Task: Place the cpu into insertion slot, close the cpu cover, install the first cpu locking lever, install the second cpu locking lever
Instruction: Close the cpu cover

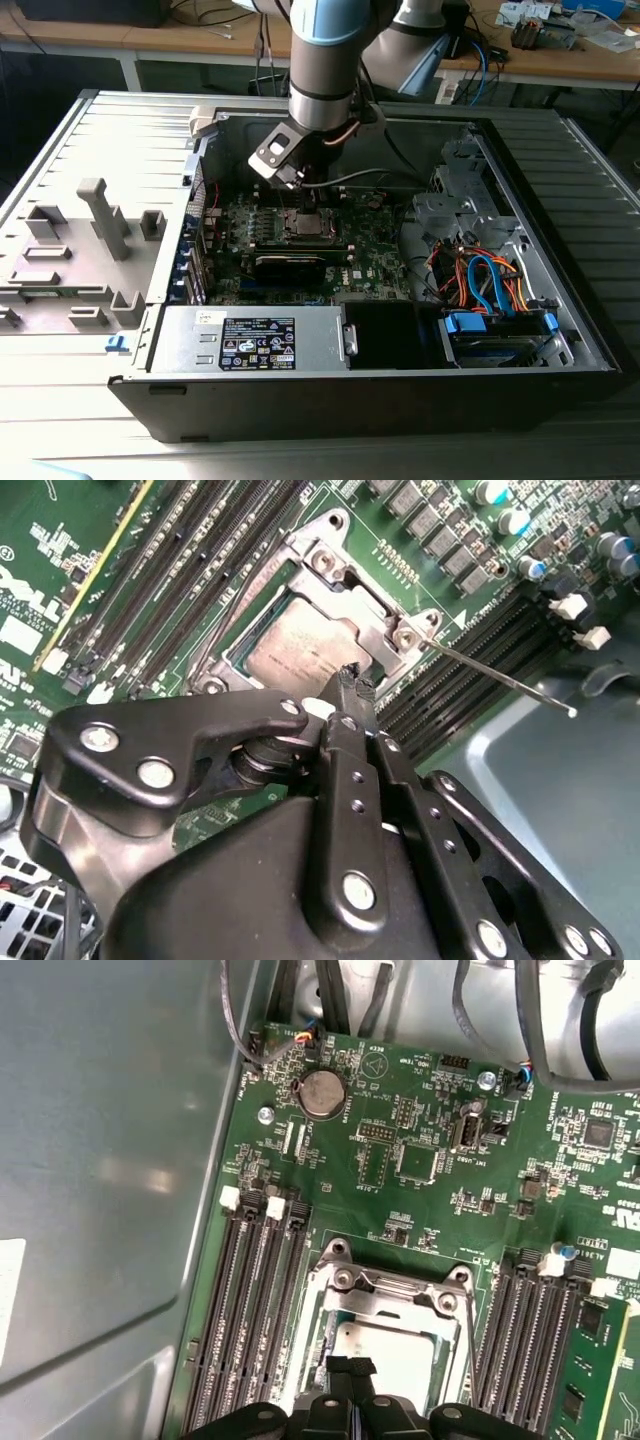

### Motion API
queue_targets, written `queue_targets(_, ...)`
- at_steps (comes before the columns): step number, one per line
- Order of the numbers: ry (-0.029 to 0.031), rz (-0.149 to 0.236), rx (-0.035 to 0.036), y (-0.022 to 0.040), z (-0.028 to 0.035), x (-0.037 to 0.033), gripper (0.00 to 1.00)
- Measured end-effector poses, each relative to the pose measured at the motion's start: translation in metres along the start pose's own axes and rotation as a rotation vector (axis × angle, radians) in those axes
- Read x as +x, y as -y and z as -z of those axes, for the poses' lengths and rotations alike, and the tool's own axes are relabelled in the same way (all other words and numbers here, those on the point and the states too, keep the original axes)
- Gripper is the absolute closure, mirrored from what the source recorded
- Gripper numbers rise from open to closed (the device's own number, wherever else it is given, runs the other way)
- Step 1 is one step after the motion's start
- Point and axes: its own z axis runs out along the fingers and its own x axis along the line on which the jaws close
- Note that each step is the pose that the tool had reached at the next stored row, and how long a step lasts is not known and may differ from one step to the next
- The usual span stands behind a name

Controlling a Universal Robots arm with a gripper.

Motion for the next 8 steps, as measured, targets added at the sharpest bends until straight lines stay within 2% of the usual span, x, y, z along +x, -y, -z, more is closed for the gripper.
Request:
queue_targets(6, -0.0027, 0.0, -0.0006, 0.0, 0.0064, 0.0004, 0.89)
queue_targets(8, -0.0026, 0.0, -0.0006, 0.0001, 0.0104, 0.0006, 0.89)
